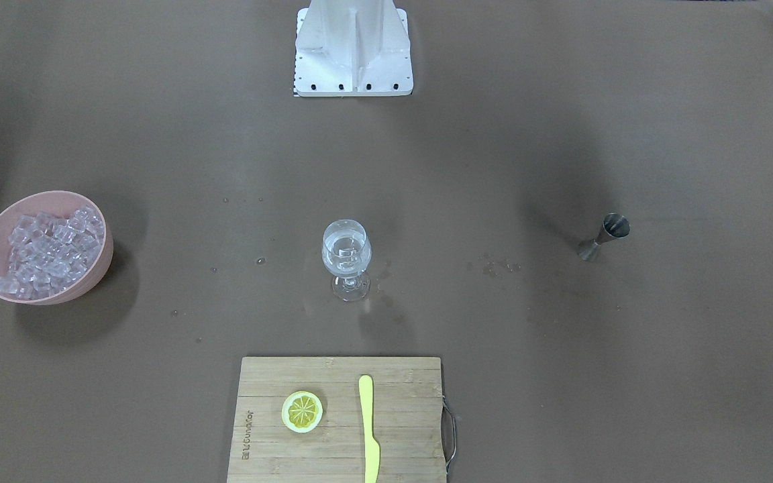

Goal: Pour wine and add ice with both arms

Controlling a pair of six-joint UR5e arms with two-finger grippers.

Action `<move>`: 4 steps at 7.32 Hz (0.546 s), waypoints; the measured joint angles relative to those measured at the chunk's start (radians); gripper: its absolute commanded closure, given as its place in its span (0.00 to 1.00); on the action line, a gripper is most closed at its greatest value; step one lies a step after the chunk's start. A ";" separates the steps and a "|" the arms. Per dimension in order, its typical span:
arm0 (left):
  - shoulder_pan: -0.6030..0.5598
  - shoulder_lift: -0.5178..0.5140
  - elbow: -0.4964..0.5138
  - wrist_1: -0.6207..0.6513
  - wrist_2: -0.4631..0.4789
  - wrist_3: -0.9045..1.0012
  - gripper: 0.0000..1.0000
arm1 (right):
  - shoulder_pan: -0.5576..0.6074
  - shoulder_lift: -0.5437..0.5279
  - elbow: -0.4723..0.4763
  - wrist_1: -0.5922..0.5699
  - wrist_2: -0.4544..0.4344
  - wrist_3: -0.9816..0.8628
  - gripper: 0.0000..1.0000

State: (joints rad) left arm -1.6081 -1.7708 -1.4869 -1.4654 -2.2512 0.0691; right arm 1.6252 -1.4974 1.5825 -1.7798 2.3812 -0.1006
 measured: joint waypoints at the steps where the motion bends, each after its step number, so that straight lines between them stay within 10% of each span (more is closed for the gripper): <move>1: 0.000 0.012 -0.007 -0.002 -0.014 -0.019 0.02 | 0.000 -0.002 0.001 0.000 0.003 0.001 0.00; 4: 0.001 0.024 -0.021 -0.008 -0.023 -0.046 0.02 | 0.001 -0.001 0.001 -0.001 0.020 0.003 0.00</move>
State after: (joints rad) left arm -1.6070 -1.7464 -1.5077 -1.4737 -2.2742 0.0230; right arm 1.6260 -1.4985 1.5834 -1.7806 2.4008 -0.0976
